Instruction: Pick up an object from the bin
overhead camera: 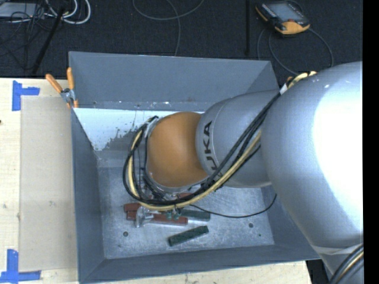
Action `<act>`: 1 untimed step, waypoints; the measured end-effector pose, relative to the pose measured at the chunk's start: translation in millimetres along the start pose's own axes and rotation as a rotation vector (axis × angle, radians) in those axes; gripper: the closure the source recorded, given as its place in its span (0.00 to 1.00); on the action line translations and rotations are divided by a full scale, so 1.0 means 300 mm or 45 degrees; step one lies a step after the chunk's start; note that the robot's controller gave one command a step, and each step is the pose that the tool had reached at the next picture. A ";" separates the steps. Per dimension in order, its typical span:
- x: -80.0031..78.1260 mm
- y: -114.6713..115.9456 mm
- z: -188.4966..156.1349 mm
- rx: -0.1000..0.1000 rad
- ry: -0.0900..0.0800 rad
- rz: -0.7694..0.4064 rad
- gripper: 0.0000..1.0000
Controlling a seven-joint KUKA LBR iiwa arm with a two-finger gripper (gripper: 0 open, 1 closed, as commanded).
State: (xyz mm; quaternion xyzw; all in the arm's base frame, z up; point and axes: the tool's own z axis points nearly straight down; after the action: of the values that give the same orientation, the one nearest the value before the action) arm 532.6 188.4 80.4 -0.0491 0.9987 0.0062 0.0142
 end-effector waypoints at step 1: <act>-0.149 0.010 0.006 0.003 0.031 -0.146 1.00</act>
Offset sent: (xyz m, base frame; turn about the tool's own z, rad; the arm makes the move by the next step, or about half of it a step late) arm 0.0000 0.0000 0.0000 0.0000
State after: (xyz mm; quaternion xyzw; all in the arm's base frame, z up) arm 577.0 195.7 79.9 -0.1062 0.9943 0.0037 0.0024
